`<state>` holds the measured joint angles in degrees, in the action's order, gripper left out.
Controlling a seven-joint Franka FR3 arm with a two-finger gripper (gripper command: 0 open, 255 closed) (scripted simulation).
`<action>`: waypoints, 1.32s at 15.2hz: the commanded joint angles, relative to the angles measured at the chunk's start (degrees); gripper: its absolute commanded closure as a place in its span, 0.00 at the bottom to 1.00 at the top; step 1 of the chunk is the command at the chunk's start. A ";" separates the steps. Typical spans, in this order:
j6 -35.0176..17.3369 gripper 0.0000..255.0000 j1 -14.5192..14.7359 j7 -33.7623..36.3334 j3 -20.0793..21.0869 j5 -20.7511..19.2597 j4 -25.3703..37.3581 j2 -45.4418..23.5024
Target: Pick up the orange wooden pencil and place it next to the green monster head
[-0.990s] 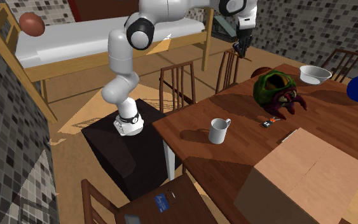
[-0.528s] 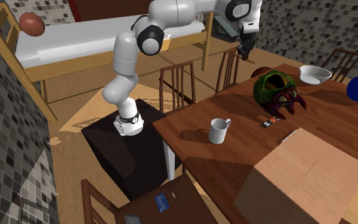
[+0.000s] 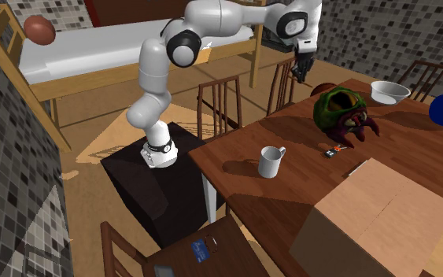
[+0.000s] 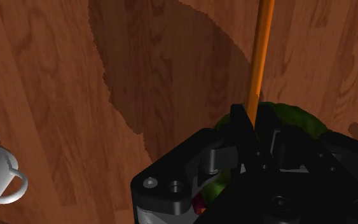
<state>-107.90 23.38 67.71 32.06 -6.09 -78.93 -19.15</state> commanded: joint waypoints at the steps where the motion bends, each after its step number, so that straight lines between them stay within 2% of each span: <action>1: -1.69 1.00 -0.30 -0.16 -0.05 0.12 -1.83 0.18; 20: -15.91 1.00 -1.15 -0.11 -0.74 -0.63 -15.24 -0.85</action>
<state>-123.05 22.17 67.51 31.39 -6.55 -93.66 -19.75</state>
